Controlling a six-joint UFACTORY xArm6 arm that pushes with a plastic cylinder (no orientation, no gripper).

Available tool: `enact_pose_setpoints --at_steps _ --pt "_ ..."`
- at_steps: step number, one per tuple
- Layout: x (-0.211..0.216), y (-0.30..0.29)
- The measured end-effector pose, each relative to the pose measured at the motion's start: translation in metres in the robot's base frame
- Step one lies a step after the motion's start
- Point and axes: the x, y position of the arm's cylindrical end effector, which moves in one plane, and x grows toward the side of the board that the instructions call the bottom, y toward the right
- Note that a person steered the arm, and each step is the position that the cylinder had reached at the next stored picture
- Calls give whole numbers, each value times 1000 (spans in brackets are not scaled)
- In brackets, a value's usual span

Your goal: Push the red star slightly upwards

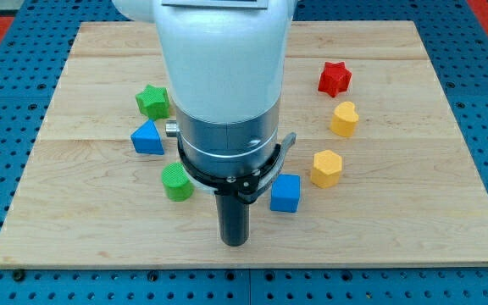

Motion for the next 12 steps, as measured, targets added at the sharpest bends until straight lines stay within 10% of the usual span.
enact_pose_setpoints --at_steps 2,5,12 --pt "0 0" --pt "-55 221" --pt "-211 183"
